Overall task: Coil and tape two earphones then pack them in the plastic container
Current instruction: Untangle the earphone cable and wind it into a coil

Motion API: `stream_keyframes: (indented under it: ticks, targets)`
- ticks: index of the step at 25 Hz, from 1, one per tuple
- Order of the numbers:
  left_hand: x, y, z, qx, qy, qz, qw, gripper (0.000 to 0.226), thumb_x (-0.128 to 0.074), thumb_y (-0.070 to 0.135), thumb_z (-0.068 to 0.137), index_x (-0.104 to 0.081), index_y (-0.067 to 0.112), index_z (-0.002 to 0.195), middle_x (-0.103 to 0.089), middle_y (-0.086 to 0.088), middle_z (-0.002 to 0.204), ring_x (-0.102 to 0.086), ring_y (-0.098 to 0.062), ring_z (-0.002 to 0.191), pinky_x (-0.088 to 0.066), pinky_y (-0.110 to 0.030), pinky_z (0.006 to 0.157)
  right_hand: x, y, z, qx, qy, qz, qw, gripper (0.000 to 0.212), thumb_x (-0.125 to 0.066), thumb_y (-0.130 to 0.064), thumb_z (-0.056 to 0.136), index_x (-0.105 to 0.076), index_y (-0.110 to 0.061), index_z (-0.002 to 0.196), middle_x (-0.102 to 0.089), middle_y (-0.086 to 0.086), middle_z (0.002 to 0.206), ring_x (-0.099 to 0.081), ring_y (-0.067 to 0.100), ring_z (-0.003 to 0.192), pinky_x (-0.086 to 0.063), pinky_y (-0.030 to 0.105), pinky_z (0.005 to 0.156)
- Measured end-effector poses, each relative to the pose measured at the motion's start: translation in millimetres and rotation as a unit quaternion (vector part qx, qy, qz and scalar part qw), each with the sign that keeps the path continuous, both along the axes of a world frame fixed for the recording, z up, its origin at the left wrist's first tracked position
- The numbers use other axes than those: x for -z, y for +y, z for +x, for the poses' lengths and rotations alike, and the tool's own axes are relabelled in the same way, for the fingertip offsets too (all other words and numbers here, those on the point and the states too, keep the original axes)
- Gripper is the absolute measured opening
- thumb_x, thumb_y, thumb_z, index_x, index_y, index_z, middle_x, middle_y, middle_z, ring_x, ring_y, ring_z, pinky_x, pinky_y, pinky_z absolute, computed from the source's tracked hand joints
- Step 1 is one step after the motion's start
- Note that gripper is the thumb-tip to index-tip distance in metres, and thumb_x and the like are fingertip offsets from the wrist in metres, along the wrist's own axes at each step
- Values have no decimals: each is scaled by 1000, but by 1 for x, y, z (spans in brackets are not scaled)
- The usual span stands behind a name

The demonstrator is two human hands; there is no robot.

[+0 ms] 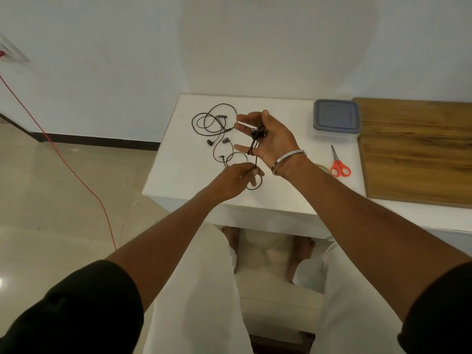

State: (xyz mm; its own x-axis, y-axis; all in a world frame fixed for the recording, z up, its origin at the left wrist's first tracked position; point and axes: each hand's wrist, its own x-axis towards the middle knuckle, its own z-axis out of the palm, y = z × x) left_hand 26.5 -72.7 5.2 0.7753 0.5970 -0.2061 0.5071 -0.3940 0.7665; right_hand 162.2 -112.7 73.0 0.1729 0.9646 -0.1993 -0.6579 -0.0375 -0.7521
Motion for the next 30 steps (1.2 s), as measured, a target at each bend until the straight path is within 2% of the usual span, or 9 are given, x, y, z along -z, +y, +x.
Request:
stream_keyframes:
  ticks: [5, 11, 13, 17, 19, 22, 25, 28, 30]
  targets:
    - [-5, -4, -3, -11, -6, -14, 1000, 27, -44, 26, 101, -68, 18, 108, -56, 5, 67, -58, -11, 66, -44, -16, 66, 1, -4, 15, -1, -163, -40, 986, 32, -38, -32, 100, -65, -18, 90, -69, 3, 116, -64, 18, 110, -39, 62, 98]
    - [-12, 2, -8, 7, -12, 4, 1000, 25, -49, 24, 98, -70, 21, 111, -46, 13, 50, -44, -8, 51, -58, -37, 65, 14, -10, 18, -3, -319, -76, 945, 28, -44, -32, 97, -70, -25, 90, -70, -7, 111, -64, 7, 107, -39, 49, 97]
    - [-18, 1, -8, 15, -7, 7, 1000, 25, -49, 20, 98, -69, 18, 112, -47, 14, 47, -45, -8, 48, -55, -36, 62, 21, -10, 18, 2, -346, -73, 936, 26, -46, -29, 96, -70, -19, 97, -70, -4, 111, -64, 9, 106, -42, 39, 93]
    - [-26, 1, -7, 25, 3, 13, 1000, 22, -50, 18, 97, -69, 19, 108, -51, -3, 57, -47, -5, 42, -53, -28, 52, 31, -12, 18, -39, -537, -51, 841, 23, -49, -20, 92, -71, -18, 100, -65, -4, 86, -57, 5, 76, -44, 19, 74]
    - [-26, 6, -9, 16, 5, 27, 1000, 21, -53, 20, 95, -71, 22, 104, -57, -12, 66, -49, -9, 47, -52, -27, 50, 36, -14, 21, -91, -612, -44, 785, 23, -50, -16, 90, -69, -19, 103, -56, -10, 89, -50, 0, 79, -37, 14, 71]
    - [-26, 13, -11, -7, 6, 50, 999, 17, -59, 23, 92, -73, 21, 102, -63, -8, 78, -48, -12, 58, -47, -22, 57, 48, -15, 27, -165, -684, -53, 709, 26, -52, -15, 86, -66, -17, 108, -54, -4, 99, -49, 12, 86, -36, 19, 71]
    - [-27, 20, -12, -17, 10, 74, 997, 13, -63, 25, 90, -73, 22, 98, -68, -3, 84, -52, -14, 63, -41, -12, 56, 53, -18, 28, -197, -731, -55, 651, 19, -54, -22, 87, -63, -13, 102, -53, -1, 90, -48, 17, 82, -42, 31, 74]
    - [-27, 24, -12, -14, 5, 88, 996, 11, -63, 24, 89, -72, 21, 95, -71, 1, 88, -63, -21, 77, -52, -23, 72, 55, -20, 25, -212, -756, -47, 617, 22, -50, -28, 91, -53, -16, 73, -51, -4, 72, -49, 20, 75, -43, 34, 70]
    - [-29, 26, -13, -12, -8, 96, 995, 11, -63, 21, 90, -72, 17, 95, -70, 0, 89, -63, -18, 81, -53, -31, 80, 58, -19, 26, -232, -752, -70, 614, 27, -46, -30, 92, -56, -14, 73, -59, -1, 78, -55, 23, 80, -47, 37, 74]
